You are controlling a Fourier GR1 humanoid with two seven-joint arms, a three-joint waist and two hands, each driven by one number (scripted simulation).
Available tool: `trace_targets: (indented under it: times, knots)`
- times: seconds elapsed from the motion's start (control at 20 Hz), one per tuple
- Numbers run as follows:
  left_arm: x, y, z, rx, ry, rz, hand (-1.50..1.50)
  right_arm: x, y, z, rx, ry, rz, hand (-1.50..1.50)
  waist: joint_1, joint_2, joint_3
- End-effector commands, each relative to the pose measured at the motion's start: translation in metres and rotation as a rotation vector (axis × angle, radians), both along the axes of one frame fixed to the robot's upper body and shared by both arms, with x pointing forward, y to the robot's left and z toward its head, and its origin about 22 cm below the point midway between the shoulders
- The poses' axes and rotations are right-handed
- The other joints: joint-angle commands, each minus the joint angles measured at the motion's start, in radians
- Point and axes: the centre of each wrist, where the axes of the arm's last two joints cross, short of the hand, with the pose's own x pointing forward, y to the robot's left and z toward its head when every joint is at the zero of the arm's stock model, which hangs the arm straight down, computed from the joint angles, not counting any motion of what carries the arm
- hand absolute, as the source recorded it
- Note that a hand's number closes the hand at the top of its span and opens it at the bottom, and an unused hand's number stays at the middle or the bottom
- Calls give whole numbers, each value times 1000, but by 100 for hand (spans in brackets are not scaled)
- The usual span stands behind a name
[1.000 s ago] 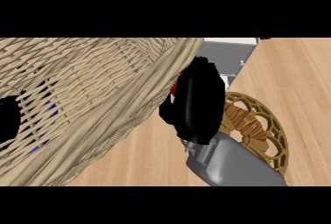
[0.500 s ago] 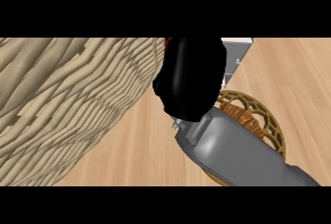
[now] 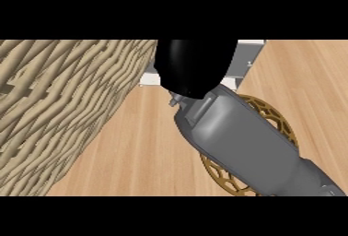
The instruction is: Pick the can from the placemat and place it in the tiered shelf
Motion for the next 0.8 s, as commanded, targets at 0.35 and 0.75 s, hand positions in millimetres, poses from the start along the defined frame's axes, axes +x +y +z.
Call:
trace_targets:
  times: [0.35,0.75]
  knots:
    - [-3,-20,-46,301,-1,-258,0,12,29,41,43,-20,-130,150,12,9,2]
    - [5,-24,-75,330,16,-266,0,32,35,35,-80,-43,-182,150,19,10,2]
